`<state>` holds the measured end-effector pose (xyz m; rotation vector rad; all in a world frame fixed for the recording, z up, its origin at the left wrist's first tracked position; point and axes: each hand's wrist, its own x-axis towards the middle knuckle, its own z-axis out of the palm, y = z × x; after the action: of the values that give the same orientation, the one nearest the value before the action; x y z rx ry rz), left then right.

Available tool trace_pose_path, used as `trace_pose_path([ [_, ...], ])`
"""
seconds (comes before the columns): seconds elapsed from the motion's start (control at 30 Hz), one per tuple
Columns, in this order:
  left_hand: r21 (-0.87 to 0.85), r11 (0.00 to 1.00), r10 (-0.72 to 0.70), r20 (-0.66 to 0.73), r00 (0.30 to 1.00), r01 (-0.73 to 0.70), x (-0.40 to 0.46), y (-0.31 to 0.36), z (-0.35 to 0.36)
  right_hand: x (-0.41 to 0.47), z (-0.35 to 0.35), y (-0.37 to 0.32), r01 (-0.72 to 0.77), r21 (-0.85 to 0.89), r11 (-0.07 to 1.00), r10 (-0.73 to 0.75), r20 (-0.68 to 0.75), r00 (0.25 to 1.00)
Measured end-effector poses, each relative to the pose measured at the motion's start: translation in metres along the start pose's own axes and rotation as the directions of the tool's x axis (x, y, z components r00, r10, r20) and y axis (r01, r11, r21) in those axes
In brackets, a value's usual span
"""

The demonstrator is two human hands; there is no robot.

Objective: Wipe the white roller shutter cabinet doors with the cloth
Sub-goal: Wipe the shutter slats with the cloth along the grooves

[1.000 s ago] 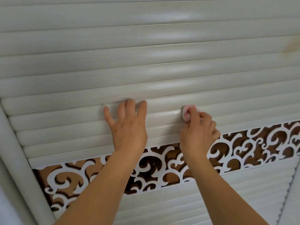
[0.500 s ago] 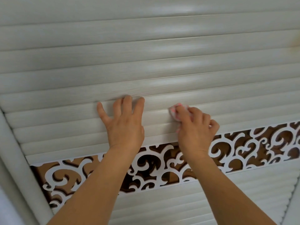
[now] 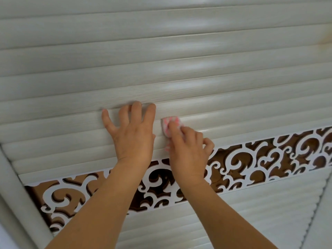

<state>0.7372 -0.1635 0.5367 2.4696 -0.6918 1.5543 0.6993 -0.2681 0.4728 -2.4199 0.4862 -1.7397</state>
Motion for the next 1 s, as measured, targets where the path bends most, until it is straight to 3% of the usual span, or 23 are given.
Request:
trace_pose_path([
  [0.1, 0.003, 1.000, 0.014, 0.006, 1.000, -0.014, 0.000, -0.002, -0.001, -0.004, -0.001, 0.007, 0.122, -0.020, 0.992, -0.122, -0.007, 0.993],
  [0.23, 0.011, 0.999, 0.040, 0.016, 0.999, -0.040, -0.001, -0.004, -0.002, 0.013, -0.006, 0.037, 0.029, 0.017, 0.999, -0.027, -0.115, 0.993],
  [0.33, 0.027, 0.999, 0.040, 0.016, 0.999, -0.040, -0.001, -0.004, -0.002, 0.025, -0.016, 0.057, -0.206, 0.068, 0.976, 0.213, -0.104, 0.972],
  [0.43, 0.036, 0.999, 0.034, 0.017, 0.999, -0.035, -0.001, -0.003, -0.002, 0.037, -0.022, 0.068, -0.542, 0.146, 0.827, 0.547, 0.007, 0.837],
  [0.5, 0.042, 0.999, 0.028, 0.018, 0.999, -0.029, -0.001, -0.002, -0.003, 0.046, -0.023, 0.066, -0.597, 0.206, 0.776, 0.611, -0.009, 0.792],
  [0.6, 0.043, 0.999, 0.018, 0.020, 1.000, -0.019, -0.001, 0.000, -0.003, 0.062, -0.023, 0.044, -0.530, 0.230, 0.816, 0.547, -0.014, 0.837],
  [0.7, 0.041, 0.999, 0.005, 0.033, 0.999, -0.007, 0.000, 0.001, -0.004, 0.067, -0.022, 0.017, -0.210, 0.150, 0.966, 0.225, -0.091, 0.970],
  [0.8, 0.043, 0.999, 0.002, 0.053, 0.999, -0.005, -0.001, 0.000, -0.005, 0.067, -0.017, 0.014, 0.028, 0.100, 0.995, -0.015, -0.124, 0.992],
  [0.87, 0.056, 0.998, -0.004, 0.076, 0.997, 0.000, -0.001, 0.001, -0.006, 0.075, -0.022, 0.030, -0.007, 0.083, 0.997, 0.017, -0.116, 0.993],
  [1.0, 0.086, 0.996, -0.024, 0.095, 0.995, 0.016, -0.001, 0.005, -0.007, 0.093, -0.038, 0.076, -0.361, 0.139, 0.922, 0.375, -0.094, 0.922],
])
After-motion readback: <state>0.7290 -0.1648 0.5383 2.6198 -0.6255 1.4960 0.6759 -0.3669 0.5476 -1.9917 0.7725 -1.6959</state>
